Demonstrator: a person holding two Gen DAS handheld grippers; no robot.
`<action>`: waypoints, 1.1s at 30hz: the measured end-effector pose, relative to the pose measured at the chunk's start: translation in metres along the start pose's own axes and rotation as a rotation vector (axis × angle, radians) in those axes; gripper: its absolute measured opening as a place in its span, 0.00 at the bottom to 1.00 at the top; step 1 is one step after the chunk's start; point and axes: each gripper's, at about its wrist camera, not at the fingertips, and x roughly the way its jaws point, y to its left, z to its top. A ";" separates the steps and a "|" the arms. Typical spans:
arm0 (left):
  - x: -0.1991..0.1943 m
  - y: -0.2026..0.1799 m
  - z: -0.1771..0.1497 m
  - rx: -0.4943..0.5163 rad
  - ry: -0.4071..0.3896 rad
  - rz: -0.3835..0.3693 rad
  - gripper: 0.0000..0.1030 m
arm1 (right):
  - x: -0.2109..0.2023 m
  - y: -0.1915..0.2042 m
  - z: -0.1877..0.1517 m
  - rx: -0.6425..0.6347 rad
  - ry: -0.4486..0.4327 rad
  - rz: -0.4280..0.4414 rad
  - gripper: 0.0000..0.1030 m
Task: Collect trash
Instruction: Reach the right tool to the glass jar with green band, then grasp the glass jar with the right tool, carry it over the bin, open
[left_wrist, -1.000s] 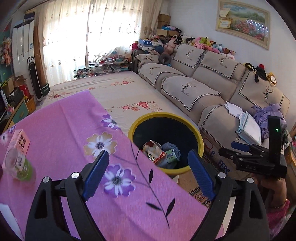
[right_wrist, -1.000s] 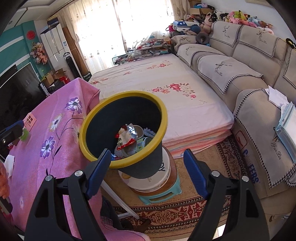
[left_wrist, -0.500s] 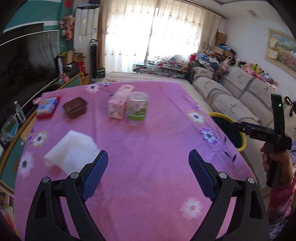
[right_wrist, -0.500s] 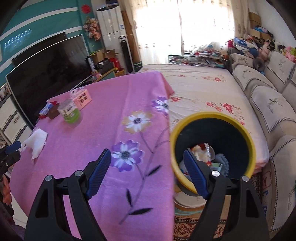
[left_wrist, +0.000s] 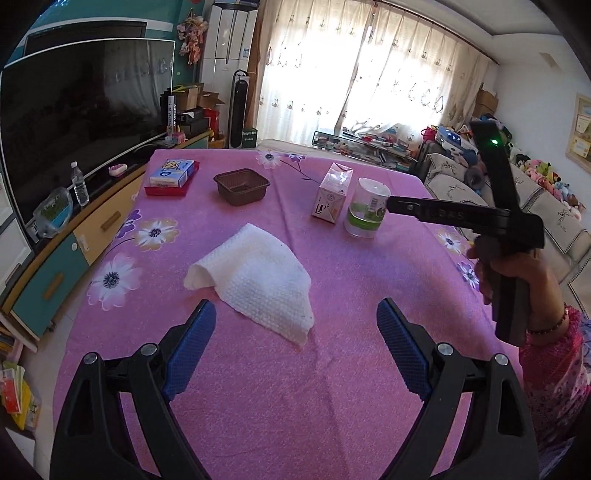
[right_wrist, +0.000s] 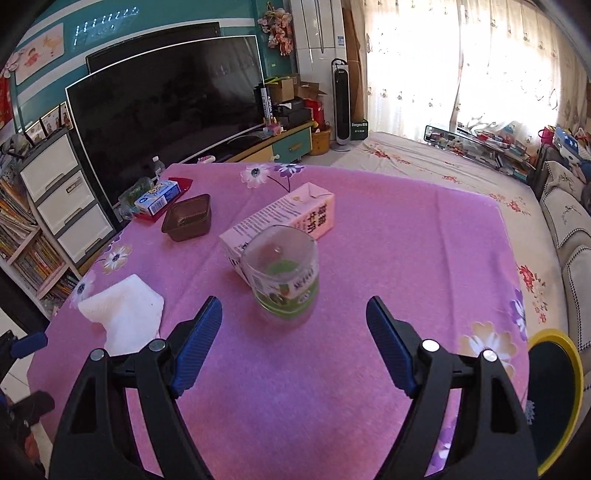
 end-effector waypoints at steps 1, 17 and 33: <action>0.001 -0.003 0.001 -0.003 0.004 -0.005 0.85 | 0.009 0.005 0.003 -0.003 0.007 0.000 0.74; 0.013 0.005 -0.007 -0.034 0.032 -0.026 0.85 | 0.059 0.002 0.016 0.049 0.059 -0.052 0.51; 0.015 -0.013 -0.007 0.007 0.036 -0.040 0.85 | -0.023 -0.008 -0.020 0.045 0.010 0.004 0.51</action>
